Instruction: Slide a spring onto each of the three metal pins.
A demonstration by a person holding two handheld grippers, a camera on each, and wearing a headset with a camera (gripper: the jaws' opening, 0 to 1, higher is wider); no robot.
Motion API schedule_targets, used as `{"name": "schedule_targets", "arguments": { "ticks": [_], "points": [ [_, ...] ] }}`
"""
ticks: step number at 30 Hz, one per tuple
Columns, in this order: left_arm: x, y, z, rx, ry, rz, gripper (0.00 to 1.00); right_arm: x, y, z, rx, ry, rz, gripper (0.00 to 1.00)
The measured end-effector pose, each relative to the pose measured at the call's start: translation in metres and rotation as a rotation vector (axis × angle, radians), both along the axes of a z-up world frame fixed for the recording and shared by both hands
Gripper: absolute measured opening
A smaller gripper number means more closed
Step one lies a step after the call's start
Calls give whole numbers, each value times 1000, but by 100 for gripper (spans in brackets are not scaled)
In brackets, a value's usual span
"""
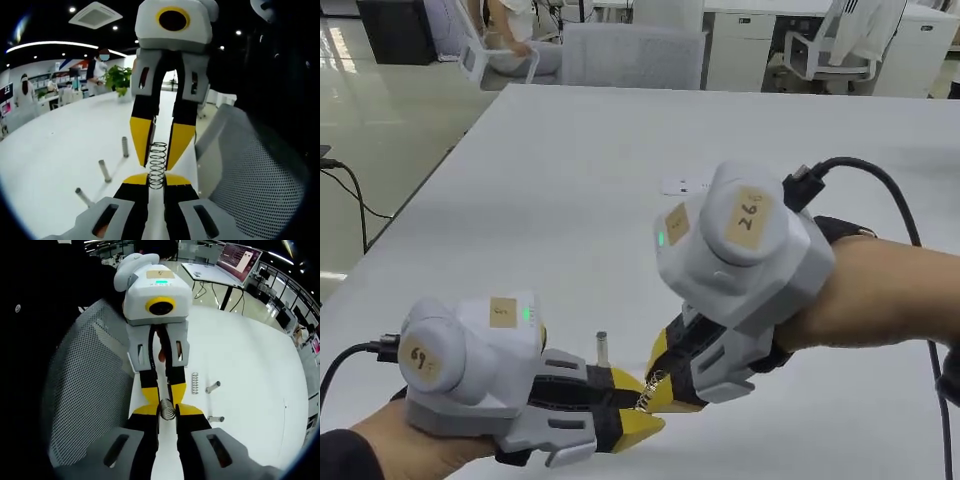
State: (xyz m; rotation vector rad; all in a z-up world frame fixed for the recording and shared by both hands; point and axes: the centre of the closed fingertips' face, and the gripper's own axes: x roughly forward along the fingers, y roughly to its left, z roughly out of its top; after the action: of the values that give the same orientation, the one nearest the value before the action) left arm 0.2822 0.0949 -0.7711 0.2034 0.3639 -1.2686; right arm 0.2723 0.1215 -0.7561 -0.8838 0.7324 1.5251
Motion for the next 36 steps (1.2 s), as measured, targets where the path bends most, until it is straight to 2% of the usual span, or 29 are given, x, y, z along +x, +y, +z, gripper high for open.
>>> {"name": "schedule_targets", "arguments": {
  "ticks": [7,9,10,12,16,20,28,32,36],
  "points": [
    [0,0,2,-8,-7,-1,2,0,0,-3,-5,14,-5,9],
    [0,-1,5,-18,-26,-7,2,-1,0,-3,-3,21,-5,8],
    [0,0,4,-10,-26,-8,2,-1,0,-3,-2,24,-8,8],
    [0,0,4,-23,-23,-5,2,-1,0,-3,1,30,-11,8],
    [3,1,4,-29,-31,5,3,1,1,-3,-8,17,-10,8],
    [4,2,4,-32,-15,16,4,2,2,-3,-13,17,-14,8],
    [4,5,0,-32,8,19,13,7,-5,-7,-46,0,-15,8],
    [5,11,-1,-30,15,33,18,10,-9,-9,-59,-3,-25,8],
    [8,20,-1,-35,18,60,20,15,-17,-15,-93,-26,-33,8]
  ]
}}
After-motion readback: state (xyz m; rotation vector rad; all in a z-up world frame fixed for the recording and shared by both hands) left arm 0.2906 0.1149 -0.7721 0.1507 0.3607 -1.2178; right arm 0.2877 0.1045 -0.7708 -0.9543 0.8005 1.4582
